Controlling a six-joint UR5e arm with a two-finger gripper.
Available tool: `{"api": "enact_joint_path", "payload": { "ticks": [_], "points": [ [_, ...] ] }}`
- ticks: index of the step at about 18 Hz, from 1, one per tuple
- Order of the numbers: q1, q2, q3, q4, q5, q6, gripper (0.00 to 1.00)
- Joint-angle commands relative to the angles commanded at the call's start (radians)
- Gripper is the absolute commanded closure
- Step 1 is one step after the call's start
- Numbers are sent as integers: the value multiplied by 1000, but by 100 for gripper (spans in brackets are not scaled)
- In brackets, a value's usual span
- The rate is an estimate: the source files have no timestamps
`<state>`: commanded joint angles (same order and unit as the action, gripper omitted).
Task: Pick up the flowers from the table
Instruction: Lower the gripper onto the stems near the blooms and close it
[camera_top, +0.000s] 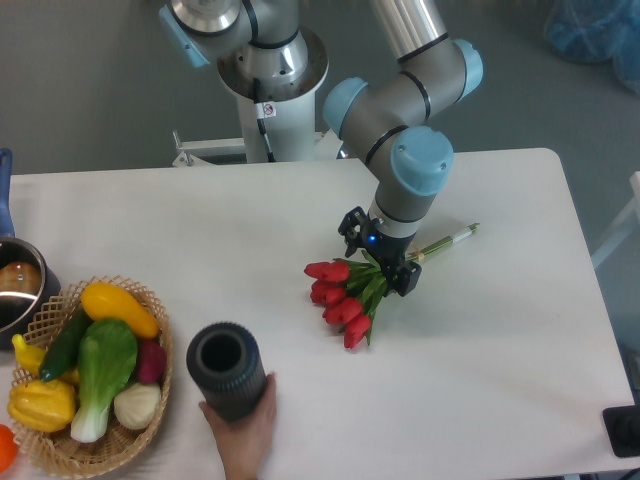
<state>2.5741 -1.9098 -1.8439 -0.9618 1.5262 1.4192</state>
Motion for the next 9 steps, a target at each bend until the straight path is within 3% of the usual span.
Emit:
{"api": "enact_joint_path", "payload": {
  "ticks": [9],
  "points": [
    [-43, -43, 3, 8, 57, -72, 0]
  ]
}}
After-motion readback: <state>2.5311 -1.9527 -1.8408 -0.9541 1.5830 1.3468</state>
